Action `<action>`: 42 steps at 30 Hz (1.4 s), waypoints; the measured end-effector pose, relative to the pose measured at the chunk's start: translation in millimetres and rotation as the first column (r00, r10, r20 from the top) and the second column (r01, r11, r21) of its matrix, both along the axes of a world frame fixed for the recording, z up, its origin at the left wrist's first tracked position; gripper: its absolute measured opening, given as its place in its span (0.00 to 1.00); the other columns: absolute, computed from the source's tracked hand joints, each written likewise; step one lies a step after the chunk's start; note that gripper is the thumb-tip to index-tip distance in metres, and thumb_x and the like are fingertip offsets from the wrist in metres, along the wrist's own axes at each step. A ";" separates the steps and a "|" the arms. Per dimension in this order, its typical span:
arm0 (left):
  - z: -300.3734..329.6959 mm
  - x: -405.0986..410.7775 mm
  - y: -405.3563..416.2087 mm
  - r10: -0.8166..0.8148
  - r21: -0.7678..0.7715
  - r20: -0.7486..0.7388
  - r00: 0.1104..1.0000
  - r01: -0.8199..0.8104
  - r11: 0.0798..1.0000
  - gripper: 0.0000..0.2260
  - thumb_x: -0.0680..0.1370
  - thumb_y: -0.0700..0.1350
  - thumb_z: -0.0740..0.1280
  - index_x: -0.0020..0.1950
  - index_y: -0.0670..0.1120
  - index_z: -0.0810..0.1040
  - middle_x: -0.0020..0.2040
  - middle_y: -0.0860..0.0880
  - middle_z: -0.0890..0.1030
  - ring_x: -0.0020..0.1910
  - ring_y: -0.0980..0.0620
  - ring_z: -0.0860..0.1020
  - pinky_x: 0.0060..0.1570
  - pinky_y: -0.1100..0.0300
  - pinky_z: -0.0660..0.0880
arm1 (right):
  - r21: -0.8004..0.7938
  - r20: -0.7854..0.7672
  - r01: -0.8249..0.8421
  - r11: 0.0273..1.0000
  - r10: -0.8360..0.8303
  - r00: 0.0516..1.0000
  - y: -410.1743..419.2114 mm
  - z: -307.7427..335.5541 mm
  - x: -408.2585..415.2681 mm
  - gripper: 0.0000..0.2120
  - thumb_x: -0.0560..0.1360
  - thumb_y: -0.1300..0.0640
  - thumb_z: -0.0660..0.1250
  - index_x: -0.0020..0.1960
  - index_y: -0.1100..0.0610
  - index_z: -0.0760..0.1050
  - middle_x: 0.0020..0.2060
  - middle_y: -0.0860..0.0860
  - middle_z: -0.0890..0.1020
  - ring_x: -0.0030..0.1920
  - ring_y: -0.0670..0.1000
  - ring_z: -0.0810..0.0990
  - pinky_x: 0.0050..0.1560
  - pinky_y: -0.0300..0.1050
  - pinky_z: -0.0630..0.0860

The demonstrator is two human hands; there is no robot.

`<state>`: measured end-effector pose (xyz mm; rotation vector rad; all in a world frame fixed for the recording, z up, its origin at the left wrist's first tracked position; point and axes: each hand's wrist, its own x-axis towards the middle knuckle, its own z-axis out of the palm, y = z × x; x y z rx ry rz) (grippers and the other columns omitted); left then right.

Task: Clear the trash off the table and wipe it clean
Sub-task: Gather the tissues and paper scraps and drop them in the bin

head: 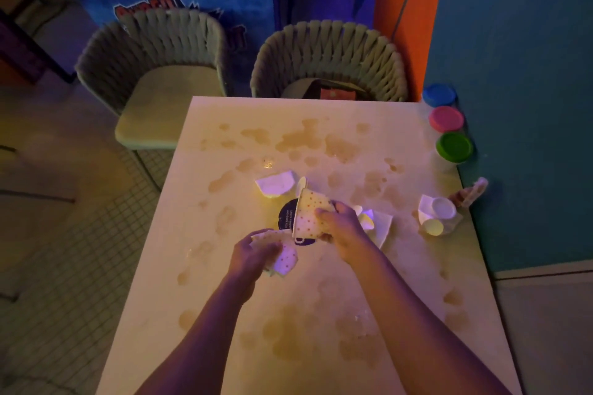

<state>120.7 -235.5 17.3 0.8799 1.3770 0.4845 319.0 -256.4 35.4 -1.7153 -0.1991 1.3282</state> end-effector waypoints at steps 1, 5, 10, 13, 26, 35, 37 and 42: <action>-0.7 -5.7 4.5 0.005 0.011 -0.014 1.000 -0.005 1.000 0.15 0.67 0.39 0.77 0.52 0.47 0.84 0.44 0.44 0.86 0.40 0.46 0.83 0.36 0.55 0.79 | -0.003 0.081 -0.047 0.999 0.047 0.996 13.7 0.4 -3.8 0.14 0.77 0.63 0.66 0.62 0.55 0.75 0.56 0.56 0.81 0.54 0.57 0.80 0.53 0.59 0.81; -4.5 -20.3 20.3 -0.016 0.035 -0.083 0.996 0.019 0.999 0.11 0.71 0.36 0.75 0.52 0.47 0.84 0.43 0.45 0.86 0.36 0.49 0.82 0.31 0.61 0.75 | -0.056 0.332 -0.210 0.976 0.216 0.918 65.6 3.0 -19.7 0.17 0.74 0.58 0.69 0.62 0.55 0.77 0.55 0.55 0.82 0.54 0.56 0.81 0.55 0.58 0.80; -12.6 -34.7 28.8 -0.042 0.001 -0.106 0.994 0.042 0.999 0.10 0.73 0.37 0.75 0.52 0.48 0.83 0.43 0.47 0.86 0.38 0.51 0.83 0.33 0.61 0.77 | -0.109 0.329 -0.146 0.983 0.174 0.928 122.9 0.5 -34.9 0.17 0.71 0.55 0.74 0.59 0.54 0.80 0.53 0.53 0.83 0.52 0.56 0.83 0.54 0.57 0.82; -20.7 -46.5 30.1 -0.053 -0.013 -0.083 0.995 0.052 0.999 0.11 0.73 0.37 0.75 0.52 0.48 0.83 0.44 0.47 0.86 0.41 0.49 0.83 0.36 0.59 0.79 | -0.147 0.351 -0.085 0.985 0.133 0.927 145.0 -7.8 -39.7 0.18 0.71 0.55 0.75 0.59 0.56 0.81 0.54 0.55 0.83 0.53 0.57 0.82 0.54 0.56 0.81; -43.8 -68.7 40.9 -0.006 -0.060 -0.030 1.000 0.004 0.998 0.13 0.71 0.37 0.75 0.53 0.48 0.84 0.45 0.45 0.86 0.40 0.49 0.83 0.37 0.56 0.79 | -0.363 0.600 -0.119 0.924 0.329 0.730 146.4 -44.2 -52.5 0.19 0.71 0.51 0.74 0.61 0.51 0.79 0.61 0.54 0.79 0.61 0.58 0.76 0.50 0.45 0.71; -40.9 -60.0 52.4 0.014 -0.001 -0.051 0.999 -0.014 1.000 0.13 0.72 0.36 0.75 0.54 0.50 0.83 0.45 0.48 0.86 0.38 0.54 0.82 0.34 0.61 0.77 | -0.378 0.609 -0.106 0.920 0.333 0.720 133.9 -57.2 -51.9 0.21 0.71 0.47 0.74 0.62 0.47 0.77 0.60 0.53 0.79 0.61 0.60 0.76 0.58 0.52 0.74; -40.7 -57.8 53.3 0.019 0.018 -0.064 0.998 -0.018 1.000 0.14 0.71 0.37 0.75 0.53 0.51 0.83 0.45 0.49 0.86 0.40 0.52 0.83 0.36 0.59 0.79 | -0.359 0.599 -0.104 0.928 0.314 0.736 131.7 -55.7 -52.9 0.20 0.70 0.48 0.74 0.61 0.48 0.77 0.59 0.52 0.81 0.59 0.58 0.78 0.57 0.51 0.76; -39.0 -52.6 50.5 0.015 0.067 -0.100 0.995 -0.008 0.998 0.14 0.71 0.38 0.75 0.53 0.53 0.83 0.45 0.51 0.86 0.45 0.50 0.84 0.44 0.53 0.83 | -0.333 0.530 -0.076 0.940 0.254 0.809 115.8 -53.1 -53.0 0.17 0.70 0.53 0.75 0.56 0.47 0.73 0.56 0.49 0.81 0.56 0.55 0.80 0.55 0.48 0.77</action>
